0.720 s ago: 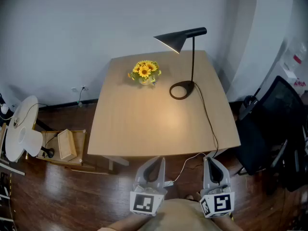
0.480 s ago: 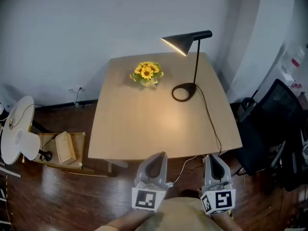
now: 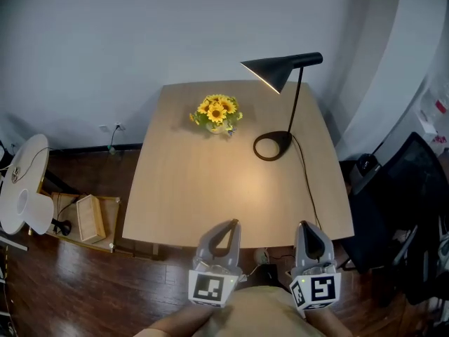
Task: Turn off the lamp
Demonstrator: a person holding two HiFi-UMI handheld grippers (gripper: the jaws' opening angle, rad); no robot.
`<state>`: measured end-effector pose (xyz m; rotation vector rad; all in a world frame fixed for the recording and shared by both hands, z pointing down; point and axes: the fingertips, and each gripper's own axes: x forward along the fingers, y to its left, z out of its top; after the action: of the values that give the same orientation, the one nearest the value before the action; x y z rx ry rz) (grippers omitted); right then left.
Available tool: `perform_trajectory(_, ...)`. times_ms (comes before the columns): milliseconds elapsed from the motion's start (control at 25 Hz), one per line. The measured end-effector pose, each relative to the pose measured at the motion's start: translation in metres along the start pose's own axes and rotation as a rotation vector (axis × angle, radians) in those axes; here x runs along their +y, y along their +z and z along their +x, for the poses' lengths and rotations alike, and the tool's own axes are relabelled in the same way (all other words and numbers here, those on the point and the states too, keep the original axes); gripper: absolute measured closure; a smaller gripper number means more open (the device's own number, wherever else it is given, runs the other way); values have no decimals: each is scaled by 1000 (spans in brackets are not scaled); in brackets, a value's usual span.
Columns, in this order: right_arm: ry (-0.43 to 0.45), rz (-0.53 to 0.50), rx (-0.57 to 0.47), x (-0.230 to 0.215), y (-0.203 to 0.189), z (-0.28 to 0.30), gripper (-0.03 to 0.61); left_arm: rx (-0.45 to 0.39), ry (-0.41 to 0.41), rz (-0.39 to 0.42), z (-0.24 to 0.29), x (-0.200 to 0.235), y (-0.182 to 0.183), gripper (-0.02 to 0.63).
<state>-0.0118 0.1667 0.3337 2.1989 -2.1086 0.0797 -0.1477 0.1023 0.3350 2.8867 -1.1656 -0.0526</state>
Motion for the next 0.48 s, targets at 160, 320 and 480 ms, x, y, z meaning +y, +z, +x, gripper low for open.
perform_trajectory(160,52,6,2,-28,1,49,578,13,44,4,47,6,-3,618)
perform_trajectory(320,104,5,-3,-58,2,97,578,32,76,19,94,7,-6,618)
perform_trajectory(480,132,5,11,-87,-2,137,578,58,118,12,128,13,-13,618)
